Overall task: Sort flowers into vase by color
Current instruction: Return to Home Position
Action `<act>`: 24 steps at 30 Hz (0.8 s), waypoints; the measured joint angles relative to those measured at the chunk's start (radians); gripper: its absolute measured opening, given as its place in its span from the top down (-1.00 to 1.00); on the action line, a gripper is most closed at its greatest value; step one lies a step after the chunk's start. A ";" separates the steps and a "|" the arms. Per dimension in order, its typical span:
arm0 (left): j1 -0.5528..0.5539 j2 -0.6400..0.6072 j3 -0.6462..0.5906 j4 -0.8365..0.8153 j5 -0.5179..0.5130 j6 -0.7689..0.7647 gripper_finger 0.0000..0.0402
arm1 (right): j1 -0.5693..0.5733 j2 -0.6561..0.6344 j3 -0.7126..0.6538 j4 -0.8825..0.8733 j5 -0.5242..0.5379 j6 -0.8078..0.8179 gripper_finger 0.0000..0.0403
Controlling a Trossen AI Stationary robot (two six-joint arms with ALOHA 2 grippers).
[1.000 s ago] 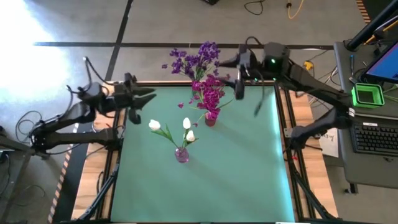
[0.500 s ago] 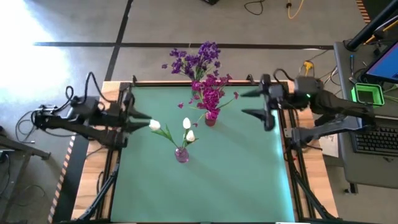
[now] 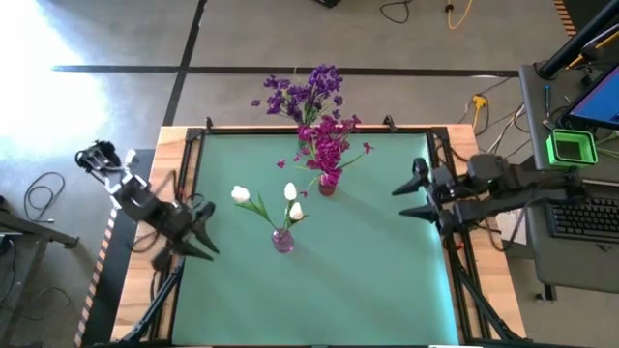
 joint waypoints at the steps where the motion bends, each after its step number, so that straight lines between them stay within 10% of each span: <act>1: -0.015 0.001 -0.031 0.033 -0.008 0.002 0.62 | 0.003 0.000 -0.029 0.031 0.000 0.006 -0.22; 12: -0.062 -0.093 -0.251 0.158 0.009 0.022 0.62 | 0.004 0.003 -0.338 0.464 -0.062 0.000 -0.22; 24: 0.043 -0.350 -0.426 0.254 -0.233 0.254 0.65 | -0.077 -0.005 -0.481 0.734 -0.049 -0.076 -0.22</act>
